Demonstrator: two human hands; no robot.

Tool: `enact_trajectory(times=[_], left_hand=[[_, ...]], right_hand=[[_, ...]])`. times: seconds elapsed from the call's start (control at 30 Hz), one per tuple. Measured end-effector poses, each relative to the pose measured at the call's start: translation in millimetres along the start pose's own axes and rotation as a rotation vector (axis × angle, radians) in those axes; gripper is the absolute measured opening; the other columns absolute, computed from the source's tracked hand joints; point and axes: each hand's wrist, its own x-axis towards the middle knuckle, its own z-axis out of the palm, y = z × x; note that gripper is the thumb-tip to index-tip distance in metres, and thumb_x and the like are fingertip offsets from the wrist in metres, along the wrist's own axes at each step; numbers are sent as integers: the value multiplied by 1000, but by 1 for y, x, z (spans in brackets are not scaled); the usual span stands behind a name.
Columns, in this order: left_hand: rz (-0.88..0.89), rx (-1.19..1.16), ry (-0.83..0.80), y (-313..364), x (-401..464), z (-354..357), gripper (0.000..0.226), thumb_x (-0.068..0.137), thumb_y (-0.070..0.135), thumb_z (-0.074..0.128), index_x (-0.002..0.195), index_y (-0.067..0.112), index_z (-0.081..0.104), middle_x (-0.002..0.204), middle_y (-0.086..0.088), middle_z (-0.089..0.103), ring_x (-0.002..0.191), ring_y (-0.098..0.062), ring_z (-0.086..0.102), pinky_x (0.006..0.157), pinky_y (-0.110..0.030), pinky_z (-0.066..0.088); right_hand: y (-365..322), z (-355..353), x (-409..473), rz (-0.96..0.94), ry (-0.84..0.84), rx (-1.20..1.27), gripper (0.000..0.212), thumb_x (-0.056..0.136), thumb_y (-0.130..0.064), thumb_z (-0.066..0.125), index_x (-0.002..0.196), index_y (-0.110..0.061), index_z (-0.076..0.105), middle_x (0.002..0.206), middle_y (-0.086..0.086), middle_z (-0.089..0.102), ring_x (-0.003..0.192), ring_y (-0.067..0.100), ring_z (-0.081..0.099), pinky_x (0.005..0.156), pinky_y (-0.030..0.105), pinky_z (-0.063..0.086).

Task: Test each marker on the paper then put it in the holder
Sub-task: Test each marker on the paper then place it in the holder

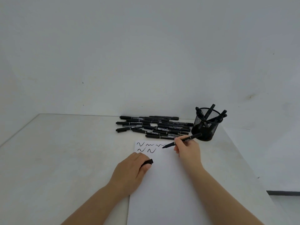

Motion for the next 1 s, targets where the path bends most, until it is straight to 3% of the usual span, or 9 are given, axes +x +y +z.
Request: enact_trajectory(times=[0.1, 0.37, 0.53, 0.67, 0.8, 0.9, 1.0], left_hand=[[51, 9, 9, -1, -1, 0, 26, 97, 36, 33, 110, 24, 52, 108, 13, 54, 103, -6, 45, 84, -28, 41], [59, 6, 39, -1, 1, 3, 24, 97, 34, 35, 109, 23, 53, 108, 12, 54, 102, -7, 45, 83, -29, 42], [67, 4, 35, -2, 0, 3, 24, 97, 34, 35, 108, 23, 53, 107, 12, 54, 101, -8, 46, 82, -30, 42], [66, -7, 36, -3, 1, 3, 27, 95, 37, 33, 107, 23, 54, 106, 12, 55, 99, -8, 46, 82, -30, 43], [43, -35, 85, -3, 1, 3, 28, 92, 40, 36, 98, 20, 55, 95, 12, 53, 86, -6, 46, 75, -26, 41], [14, -69, 130, -4, 1, 1, 18, 93, 35, 46, 97, 21, 57, 88, 16, 49, 74, -1, 41, 66, -17, 34], [-13, -92, 135, -3, 3, 0, 16, 93, 35, 48, 96, 23, 57, 81, 19, 49, 70, 3, 43, 64, -11, 32]], right_hand=[[8, 0, -2, -63, 57, 8, 23, 83, -14, 56, 62, -22, 56, 47, -4, 57, 52, 11, 53, 54, 26, 40], [12, 6, -3, -180, -139, -134, 14, 84, -18, 55, 71, -24, 55, 58, -9, 67, 54, 2, 59, 54, 11, 42], [16, 4, -1, -179, -82, -131, 16, 84, -17, 52, 69, -22, 50, 49, -6, 53, 45, 3, 43, 45, 14, 33], [16, 2, -2, -228, 31, -176, 16, 85, -18, 54, 72, -28, 50, 59, -6, 53, 52, 3, 45, 50, 20, 35], [9, 0, -8, -389, 61, -85, 22, 85, -4, 57, 82, -26, 57, 79, -5, 59, 68, -1, 51, 60, 8, 36], [-1, 0, -12, -280, 33, 90, 18, 88, -5, 54, 82, -21, 61, 75, -5, 59, 61, -2, 50, 58, 10, 39], [-11, 3, -14, 45, -30, 481, 24, 94, -18, 49, 74, -17, 62, 53, -4, 55, 47, 7, 48, 43, 18, 36]])
